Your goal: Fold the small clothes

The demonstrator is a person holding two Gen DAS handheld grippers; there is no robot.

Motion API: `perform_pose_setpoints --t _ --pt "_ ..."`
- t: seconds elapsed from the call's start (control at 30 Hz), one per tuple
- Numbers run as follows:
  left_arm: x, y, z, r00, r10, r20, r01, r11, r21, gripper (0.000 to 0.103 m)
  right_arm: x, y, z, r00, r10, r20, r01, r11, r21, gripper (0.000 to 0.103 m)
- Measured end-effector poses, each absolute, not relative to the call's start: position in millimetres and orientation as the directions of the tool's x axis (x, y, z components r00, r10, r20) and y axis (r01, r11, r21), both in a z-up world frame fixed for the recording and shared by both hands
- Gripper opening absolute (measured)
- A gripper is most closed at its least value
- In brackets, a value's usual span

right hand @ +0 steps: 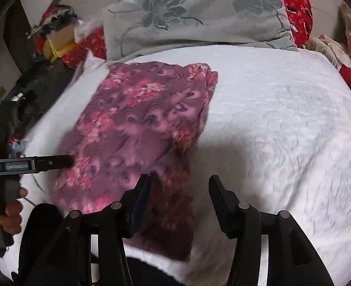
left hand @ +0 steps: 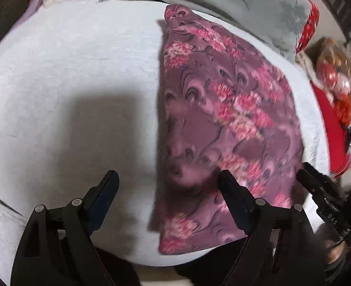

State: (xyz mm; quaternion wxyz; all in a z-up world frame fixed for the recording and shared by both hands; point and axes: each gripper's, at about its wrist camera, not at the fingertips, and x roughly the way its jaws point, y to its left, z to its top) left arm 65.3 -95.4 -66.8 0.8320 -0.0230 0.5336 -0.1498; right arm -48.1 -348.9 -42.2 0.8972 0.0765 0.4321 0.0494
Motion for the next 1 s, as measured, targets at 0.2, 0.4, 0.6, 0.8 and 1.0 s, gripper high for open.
perform_pose_setpoints --t 0.2,0.4,0.6,0.8,1.0 --pt "58.5 -99.2 -80.9 0.377 -0.244 -0.893 0.222 0.96 -0.169 0.086 -52.3 -349.0 -50.6 0.594 0.092 -0.799 0.038 0.989 0.141 0.056" --pt "57.3 -99.2 -78.3 0.377 -0.252 -0.891 0.223 0.959 -0.177 0.086 -49.3 -343.8 -47.9 0.569 0.056 -0.821 0.052 0.993 0.104 0.06" --pt "64.5 -89.7 -66.3 0.378 -0.303 -0.875 0.215 0.948 -0.235 0.086 -26.7 -351.4 -28.1 0.606 0.108 -0.788 0.06 0.982 0.181 0.06" --pt "110.5 -84.6 -35.6 0.419 -0.338 -0.843 0.193 0.94 -0.281 0.086 41.6 -376.1 -10.3 0.657 0.178 -0.733 0.117 0.936 0.332 0.061" --pt "164.5 -96.2 -25.9 0.42 -0.325 -0.848 0.169 0.945 -0.278 0.086 110.5 -381.4 -21.0 0.642 0.163 -0.749 0.159 0.928 0.338 0.007"
